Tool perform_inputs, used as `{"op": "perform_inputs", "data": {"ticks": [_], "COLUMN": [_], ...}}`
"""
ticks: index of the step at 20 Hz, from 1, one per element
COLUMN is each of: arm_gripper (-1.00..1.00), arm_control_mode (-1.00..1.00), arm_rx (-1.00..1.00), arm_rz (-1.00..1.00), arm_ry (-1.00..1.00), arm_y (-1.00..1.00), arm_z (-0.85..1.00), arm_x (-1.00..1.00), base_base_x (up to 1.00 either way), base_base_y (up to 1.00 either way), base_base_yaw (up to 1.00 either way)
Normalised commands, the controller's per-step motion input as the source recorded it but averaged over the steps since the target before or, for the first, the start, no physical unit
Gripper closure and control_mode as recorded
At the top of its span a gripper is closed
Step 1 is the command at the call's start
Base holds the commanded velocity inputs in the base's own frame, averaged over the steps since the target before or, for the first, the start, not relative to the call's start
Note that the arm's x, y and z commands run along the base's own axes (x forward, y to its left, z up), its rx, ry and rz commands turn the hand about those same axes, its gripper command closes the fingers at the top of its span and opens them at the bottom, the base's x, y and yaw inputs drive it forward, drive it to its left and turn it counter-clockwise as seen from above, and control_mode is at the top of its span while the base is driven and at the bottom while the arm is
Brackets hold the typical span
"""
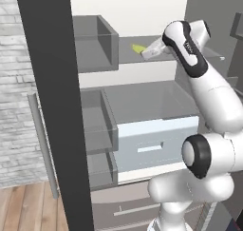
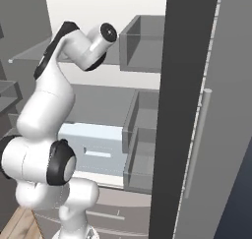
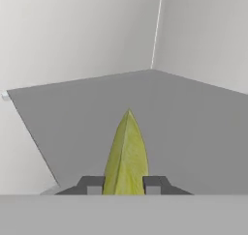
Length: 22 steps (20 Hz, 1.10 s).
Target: There is a bowl on the dining counter. Grab a lemon wedge from the fridge and place it in the bowl. Then get the liquor bottle and glass cup from the cabinet and place them next to the bowl.
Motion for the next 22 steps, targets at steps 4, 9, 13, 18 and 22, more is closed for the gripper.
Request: {"op": "perform_inputs", "data": {"ticks": [4, 9, 13, 18, 22], "arm_gripper": [1.00, 1.00, 1.00, 1.00, 1.00], "arm_control_mode": [-1.00, -1.00, -1.00, -1.00, -1.00], "arm_rx": [0.00, 0.00, 0.02, 0.02, 0.00], "arm_rz": [0.00, 0.00, 0.00, 0.00, 0.00], "arm_ry": [-0.11, -0.09, -0.03, -0.02, -0.09], "arm_y": [0.18, 0.13, -0.07, -0.22, -0.22], "arm_z": [-0.01, 0.00, 0.13, 0.16, 0.12], "arm_x": [-1.00, -1.00, -1.00, -1.00, -1.00], "base_base_x": [0.00, 0.00, 0.00, 0.00, 0.00], "base_base_y": [0.00, 0.00, 0.00, 0.00, 0.00], "base_base_yaw": [0.00, 0.00, 0.00, 0.00, 0.00]}}
